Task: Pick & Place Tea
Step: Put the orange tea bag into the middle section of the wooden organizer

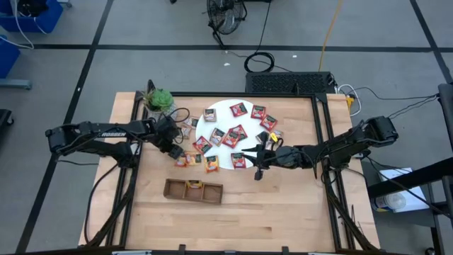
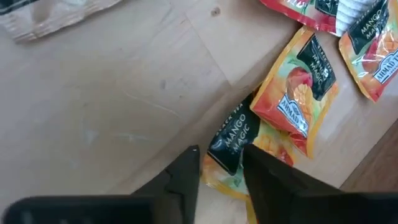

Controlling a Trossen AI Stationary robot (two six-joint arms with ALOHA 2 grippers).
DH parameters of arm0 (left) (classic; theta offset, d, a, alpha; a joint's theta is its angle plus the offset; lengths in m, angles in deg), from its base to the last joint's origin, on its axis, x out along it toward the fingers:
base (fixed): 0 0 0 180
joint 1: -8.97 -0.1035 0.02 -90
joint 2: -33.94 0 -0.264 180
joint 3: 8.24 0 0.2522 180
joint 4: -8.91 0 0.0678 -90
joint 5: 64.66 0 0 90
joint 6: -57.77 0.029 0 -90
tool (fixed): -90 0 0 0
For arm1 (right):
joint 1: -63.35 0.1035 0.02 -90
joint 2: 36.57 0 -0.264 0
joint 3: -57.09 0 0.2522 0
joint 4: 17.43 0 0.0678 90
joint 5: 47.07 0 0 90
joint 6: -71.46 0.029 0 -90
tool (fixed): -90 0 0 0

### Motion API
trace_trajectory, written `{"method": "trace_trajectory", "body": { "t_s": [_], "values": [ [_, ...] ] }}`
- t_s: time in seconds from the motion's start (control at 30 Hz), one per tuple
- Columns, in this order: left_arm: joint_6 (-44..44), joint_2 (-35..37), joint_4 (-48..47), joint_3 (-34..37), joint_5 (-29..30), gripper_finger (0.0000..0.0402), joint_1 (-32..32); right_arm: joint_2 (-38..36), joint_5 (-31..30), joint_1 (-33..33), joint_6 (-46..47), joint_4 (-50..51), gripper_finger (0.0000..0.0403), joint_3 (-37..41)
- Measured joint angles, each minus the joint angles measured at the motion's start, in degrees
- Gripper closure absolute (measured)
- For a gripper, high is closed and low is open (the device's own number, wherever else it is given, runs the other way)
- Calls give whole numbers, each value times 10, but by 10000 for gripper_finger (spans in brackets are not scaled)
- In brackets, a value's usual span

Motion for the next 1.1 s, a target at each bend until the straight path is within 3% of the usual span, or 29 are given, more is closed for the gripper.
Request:
{"method": "trace_trajectory", "body": {
  "t_s": [0.2, 0.43, 0.7, 0.9, 1.1],
  "values": [
    [16, 0, -1, 0, 40, 392, 0, 0, 0, 0, 0, 0, 342, 0],
    [34, 5, 0, -12, 66, 399, 9, 0, 0, 0, 0, 0, 342, 0],
    [64, 39, -34, -103, 138, 400, 69, 0, 0, 0, 3, 0, 342, 0],
    [136, 82, -83, -189, 259, 400, 168, 0, 0, 0, 4, 0, 342, 0],
    [221, 132, -14, -197, 369, 401, 349, 0, 0, 0, 17, 0, 342, 0]
  ]
}}
